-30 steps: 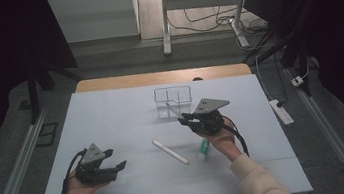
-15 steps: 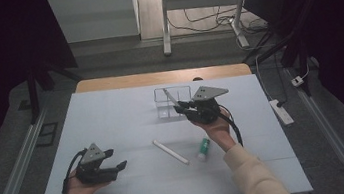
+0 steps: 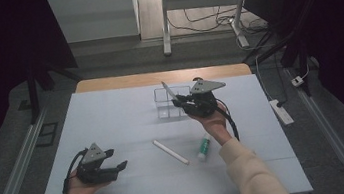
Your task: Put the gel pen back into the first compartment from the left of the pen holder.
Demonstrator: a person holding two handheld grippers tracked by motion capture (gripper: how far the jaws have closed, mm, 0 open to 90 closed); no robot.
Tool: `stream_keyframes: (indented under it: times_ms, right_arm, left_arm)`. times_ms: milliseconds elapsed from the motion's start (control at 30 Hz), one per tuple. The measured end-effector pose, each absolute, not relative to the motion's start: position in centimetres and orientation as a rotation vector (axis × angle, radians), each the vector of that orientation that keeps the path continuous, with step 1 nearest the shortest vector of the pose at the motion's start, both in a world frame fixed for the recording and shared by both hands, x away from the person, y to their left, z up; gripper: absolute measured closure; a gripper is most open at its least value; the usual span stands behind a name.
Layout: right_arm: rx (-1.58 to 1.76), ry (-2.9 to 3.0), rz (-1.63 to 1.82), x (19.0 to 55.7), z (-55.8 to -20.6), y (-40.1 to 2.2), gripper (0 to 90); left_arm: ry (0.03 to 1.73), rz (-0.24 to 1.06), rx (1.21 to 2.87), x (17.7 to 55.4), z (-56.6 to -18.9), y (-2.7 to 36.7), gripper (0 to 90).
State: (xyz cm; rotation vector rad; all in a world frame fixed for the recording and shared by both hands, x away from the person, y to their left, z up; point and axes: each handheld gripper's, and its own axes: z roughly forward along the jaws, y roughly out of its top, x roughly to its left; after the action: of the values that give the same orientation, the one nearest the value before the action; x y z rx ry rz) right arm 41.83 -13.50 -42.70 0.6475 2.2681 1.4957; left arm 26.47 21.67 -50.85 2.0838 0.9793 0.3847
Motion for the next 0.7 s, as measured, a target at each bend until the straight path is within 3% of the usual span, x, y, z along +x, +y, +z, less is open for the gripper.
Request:
stream_keyframes:
  times_ms: [700]
  right_arm:
    - [0.686,2.236,1.532,43.6,-42.1,-12.4,76.2]
  left_arm:
    - [0.977,0.369,2.097,26.6,-51.0,21.7,31.7]
